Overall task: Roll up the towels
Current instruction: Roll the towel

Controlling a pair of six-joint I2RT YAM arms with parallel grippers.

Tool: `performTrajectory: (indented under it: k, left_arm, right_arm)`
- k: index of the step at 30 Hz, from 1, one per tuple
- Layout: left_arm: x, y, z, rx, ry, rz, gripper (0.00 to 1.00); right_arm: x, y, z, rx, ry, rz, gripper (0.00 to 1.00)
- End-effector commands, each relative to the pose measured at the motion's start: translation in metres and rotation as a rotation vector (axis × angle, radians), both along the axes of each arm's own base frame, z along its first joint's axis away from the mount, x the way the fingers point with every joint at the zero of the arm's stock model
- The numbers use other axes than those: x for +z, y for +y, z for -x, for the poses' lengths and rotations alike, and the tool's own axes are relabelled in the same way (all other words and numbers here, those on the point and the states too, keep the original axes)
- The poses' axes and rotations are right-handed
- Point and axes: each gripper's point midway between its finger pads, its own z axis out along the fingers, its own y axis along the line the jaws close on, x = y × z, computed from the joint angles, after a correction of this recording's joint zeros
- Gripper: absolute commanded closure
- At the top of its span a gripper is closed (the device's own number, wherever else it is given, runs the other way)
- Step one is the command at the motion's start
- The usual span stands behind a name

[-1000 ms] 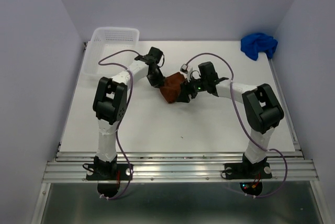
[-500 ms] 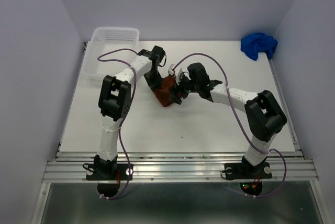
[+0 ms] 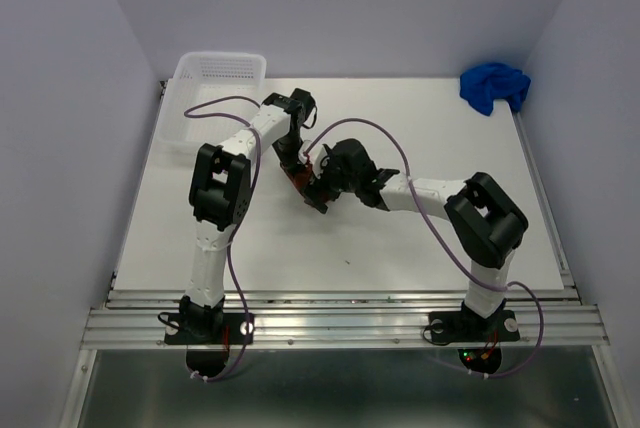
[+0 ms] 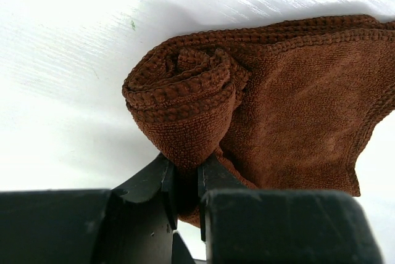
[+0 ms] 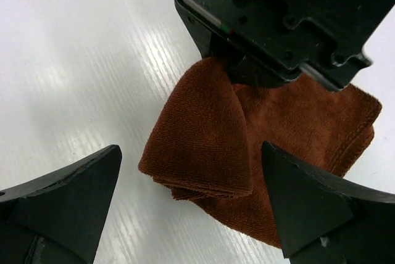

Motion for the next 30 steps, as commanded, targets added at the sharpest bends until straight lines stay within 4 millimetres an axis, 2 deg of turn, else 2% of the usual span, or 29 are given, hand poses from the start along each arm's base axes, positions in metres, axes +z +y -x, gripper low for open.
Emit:
performTrajectory:
  k: [1, 6, 11, 14, 18, 21, 23, 25, 26, 27, 30]
  left_arm:
    - [0.008, 0.004, 0.007, 0.012, 0.014, -0.025, 1.0]
    - [0.005, 0.005, 0.009, 0.012, 0.03, -0.028, 1.0]
    - [0.009, 0.01, 0.005, 0.028, 0.015, -0.04, 1.0]
    - [0.01, 0.009, 0.004, 0.028, 0.015, -0.03, 1.0]
    - [0.01, 0.01, 0.003, 0.034, 0.02, -0.024, 1.0]
    - [0.011, 0.011, 0.003, 0.038, 0.016, -0.022, 1.0]
    - [0.012, 0.012, 0.003, 0.041, 0.013, -0.02, 1.0]
    - [0.013, 0.012, 0.002, 0.043, 0.011, -0.017, 0.95]
    - [0.013, 0.012, 0.002, 0.044, 0.008, -0.019, 0.92]
    - [0.014, 0.012, 0.001, 0.043, 0.003, -0.015, 0.82]
    - [0.019, 0.012, -0.003, 0.047, -0.023, -0.009, 0.68]
  right_arm:
    - [0.012, 0.012, -0.022, -0.069, -0.079, -0.023, 0.0]
    - [0.004, 0.016, -0.02, -0.06, -0.085, -0.014, 0.03]
    - [-0.001, 0.019, -0.013, -0.038, -0.077, -0.01, 0.26]
    - [-0.003, 0.02, -0.011, -0.031, -0.069, -0.008, 0.36]
    - [-0.01, 0.017, -0.01, -0.027, -0.064, 0.017, 0.42]
    - [-0.015, 0.014, -0.01, -0.043, -0.049, 0.03, 0.62]
    - [-0.015, 0.013, -0.012, -0.065, -0.044, 0.028, 0.83]
    - [-0.014, 0.012, -0.013, -0.095, -0.025, 0.015, 0.98]
    - [-0.01, 0.013, -0.013, -0.111, -0.013, 0.001, 0.99]
    - [-0.007, 0.014, -0.013, -0.133, 0.014, -0.021, 0.99]
    - [-0.004, 0.02, -0.01, -0.155, 0.077, -0.065, 0.99]
